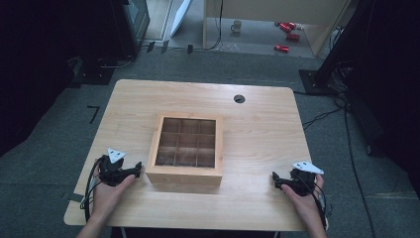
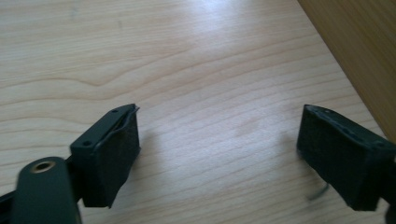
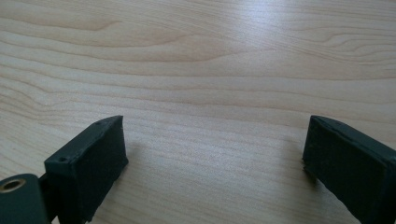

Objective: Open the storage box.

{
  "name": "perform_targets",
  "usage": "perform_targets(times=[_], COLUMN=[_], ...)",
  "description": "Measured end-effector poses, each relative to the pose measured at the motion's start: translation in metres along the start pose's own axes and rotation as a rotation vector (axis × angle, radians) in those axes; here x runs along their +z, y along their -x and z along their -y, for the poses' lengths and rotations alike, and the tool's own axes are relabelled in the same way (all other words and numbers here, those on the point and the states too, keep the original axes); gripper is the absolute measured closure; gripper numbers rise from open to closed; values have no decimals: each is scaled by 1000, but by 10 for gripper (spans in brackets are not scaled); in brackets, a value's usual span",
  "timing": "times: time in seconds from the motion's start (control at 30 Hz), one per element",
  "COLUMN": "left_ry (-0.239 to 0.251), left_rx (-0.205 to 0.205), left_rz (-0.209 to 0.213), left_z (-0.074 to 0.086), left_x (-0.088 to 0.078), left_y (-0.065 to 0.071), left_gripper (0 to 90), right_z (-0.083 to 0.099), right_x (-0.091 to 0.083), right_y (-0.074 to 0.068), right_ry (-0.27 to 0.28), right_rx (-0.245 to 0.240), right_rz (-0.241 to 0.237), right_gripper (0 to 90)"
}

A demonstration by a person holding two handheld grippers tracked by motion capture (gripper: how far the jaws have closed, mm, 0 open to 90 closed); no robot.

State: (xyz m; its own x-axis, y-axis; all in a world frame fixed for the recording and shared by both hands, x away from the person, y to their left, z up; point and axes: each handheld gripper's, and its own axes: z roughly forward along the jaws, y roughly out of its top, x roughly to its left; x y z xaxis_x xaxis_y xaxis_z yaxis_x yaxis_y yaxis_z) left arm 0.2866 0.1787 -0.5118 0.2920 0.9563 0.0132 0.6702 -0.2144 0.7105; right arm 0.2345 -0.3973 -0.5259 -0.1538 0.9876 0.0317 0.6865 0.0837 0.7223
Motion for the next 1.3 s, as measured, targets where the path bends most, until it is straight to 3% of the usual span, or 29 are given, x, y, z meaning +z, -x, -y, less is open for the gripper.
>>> perform_targets(times=[0.07,0.27,0.37,0.57,0.77,0.9,0.97,1.03,1.3], left_ry=[15,60,95,127,129,136,135,141,151], left_rx=[-18,11,-9,9,51,64,57,26,44], left_rz=[50,74,117,174,248,253,264,315,331], left_z=[1,3,3,2,2,3,3,4,5], left_x=[-5,-23,-36,-46,-50,-53,-54,-58,-65], left_y=[-2,1,1,7,17,20,20,16,19], left_gripper=[141,145,148,155,162,258,269,281,358], right_z=[0,0,0,0,0,0,0,0,0], right_x=[0,0,0,0,0,0,0,0,0], right_y=[0,0,0,0,0,0,0,0,0], right_ry=[0,0,-1,-1,-1,-1,-1,-1,-1], right_rx=[1,-1,-1,-3,-4,-5,-5,-6,-8], right_rz=[0,-1,-2,-4,-6,-6,-7,-8,-10], right_gripper=[58,59,59,59,59,59,59,59,59])
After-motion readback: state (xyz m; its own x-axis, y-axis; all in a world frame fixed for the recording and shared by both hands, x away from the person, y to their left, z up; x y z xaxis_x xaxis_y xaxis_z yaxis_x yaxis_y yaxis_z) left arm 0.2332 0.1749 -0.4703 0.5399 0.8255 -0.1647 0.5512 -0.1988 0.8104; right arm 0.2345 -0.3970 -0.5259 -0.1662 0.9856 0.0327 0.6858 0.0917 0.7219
